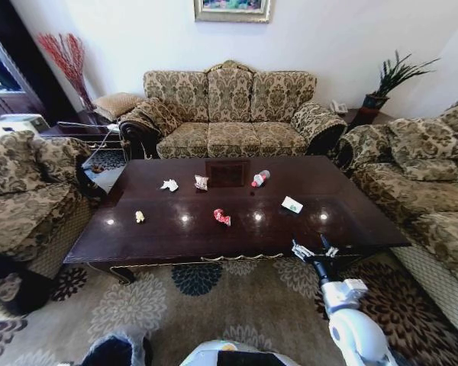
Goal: Move to the front of the table and place the trash on the table into the trash bin.
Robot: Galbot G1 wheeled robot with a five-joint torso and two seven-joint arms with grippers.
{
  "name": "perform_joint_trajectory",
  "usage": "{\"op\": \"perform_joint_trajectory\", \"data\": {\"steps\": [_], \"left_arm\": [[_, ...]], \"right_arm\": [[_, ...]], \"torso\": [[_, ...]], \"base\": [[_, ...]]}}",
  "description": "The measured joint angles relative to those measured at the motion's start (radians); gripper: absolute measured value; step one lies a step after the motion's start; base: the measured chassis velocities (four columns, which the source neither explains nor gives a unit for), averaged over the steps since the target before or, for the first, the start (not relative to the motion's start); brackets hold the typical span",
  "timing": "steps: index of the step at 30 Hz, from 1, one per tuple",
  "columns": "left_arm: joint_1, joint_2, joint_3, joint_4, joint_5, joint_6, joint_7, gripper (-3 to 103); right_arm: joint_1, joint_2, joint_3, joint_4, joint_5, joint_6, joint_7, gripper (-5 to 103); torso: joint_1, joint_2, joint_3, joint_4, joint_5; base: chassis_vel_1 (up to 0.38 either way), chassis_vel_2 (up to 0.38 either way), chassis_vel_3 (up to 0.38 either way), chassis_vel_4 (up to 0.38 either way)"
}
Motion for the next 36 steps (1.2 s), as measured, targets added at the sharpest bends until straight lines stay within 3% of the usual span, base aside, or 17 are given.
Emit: {"op": "perform_joint_trajectory", "data": {"steps": [2,5,12,14,18,20,22,24,25,29,31,36], "left_arm": [[-0.013,-0.004,-0.004,0.020,0.010,-0.013,0.006,13],[-0.018,-0.008,-0.006,0.028,0.012,-0.018,0.012,8],[-0.018,-0.012,-0.016,0.036,-0.017,-0.023,0.012,8],[0.002,-0.011,-0.025,0.022,-0.066,-0.021,0.008,8],[0.036,-0.011,-0.035,-0.007,-0.130,-0.012,0.000,7],[0.093,-0.012,-0.050,-0.068,-0.213,0.004,-0.003,2],[0.111,-0.012,-0.057,-0.093,-0.239,0.006,-0.004,2],[0.168,-0.008,-0.085,-0.175,-0.309,0.015,-0.018,0],[0.197,-0.006,-0.096,-0.207,-0.338,0.017,-0.018,0],[0.291,-0.007,-0.162,-0.312,-0.425,0.040,-0.016,0],[0.343,-0.008,-0.215,-0.377,-0.466,0.044,-0.017,0],[0.416,-0.017,-0.358,-0.497,-0.561,0.053,-0.012,0]], "right_arm": [[-0.012,-0.002,0.002,0.001,0.001,0.002,0.000,100],[-0.014,-0.004,0.002,0.000,0.001,0.005,-0.001,100],[-0.009,0.006,-0.006,-0.001,0.001,0.009,-0.002,100],[-0.007,0.012,-0.008,-0.010,0.001,0.021,-0.006,100],[0.001,0.014,-0.007,-0.022,0.009,0.032,-0.011,100],[0.018,0.015,-0.006,-0.039,0.030,0.041,-0.019,100],[0.024,0.015,-0.006,-0.045,0.037,0.043,-0.022,100],[0.044,0.017,-0.007,-0.066,0.062,0.051,-0.030,100],[0.053,0.018,-0.010,-0.076,0.070,0.056,-0.034,100],[0.083,0.022,-0.018,-0.109,0.092,0.076,-0.048,100],[0.099,0.024,-0.024,-0.126,0.106,0.082,-0.057,100],[0.127,0.031,-0.044,-0.152,0.124,0.122,-0.087,100]], "torso": [[0.000,0.000,0.000,-0.0006,0.0007],[0.000,0.000,0.000,0.0003,0.0012],[0.000,0.000,0.000,0.0002,0.0002],[0.000,0.000,0.000,-0.0001,-0.0035],[0.000,0.000,0.000,0.0003,-0.0057],[0.000,0.000,0.000,0.0014,-0.0071],[0.000,0.000,0.000,0.0017,-0.0065],[0.000,0.000,0.000,-0.0006,-0.0022],[0.000,0.000,0.000,-0.0008,-0.0017],[0.000,0.000,0.000,0.0002,-0.0034],[0.000,0.000,0.000,0.0015,-0.0006],[0.000,0.000,0.000,-0.0005,-0.0031]], "base": [[0.000,0.000,0.000,0.000],[0.000,0.000,0.000,0.000],[0.000,0.000,0.000,0.000],[0.000,0.000,0.000,0.000],[0.000,0.000,0.000,0.000],[0.000,0.000,0.000,0.000],[0.000,0.000,0.000,0.000],[0.000,0.000,0.000,0.000],[0.000,0.000,0.000,0.000],[0.000,0.000,0.000,0.000],[0.000,0.000,0.000,0.000],[0.000,0.000,0.000,0.000]]}}
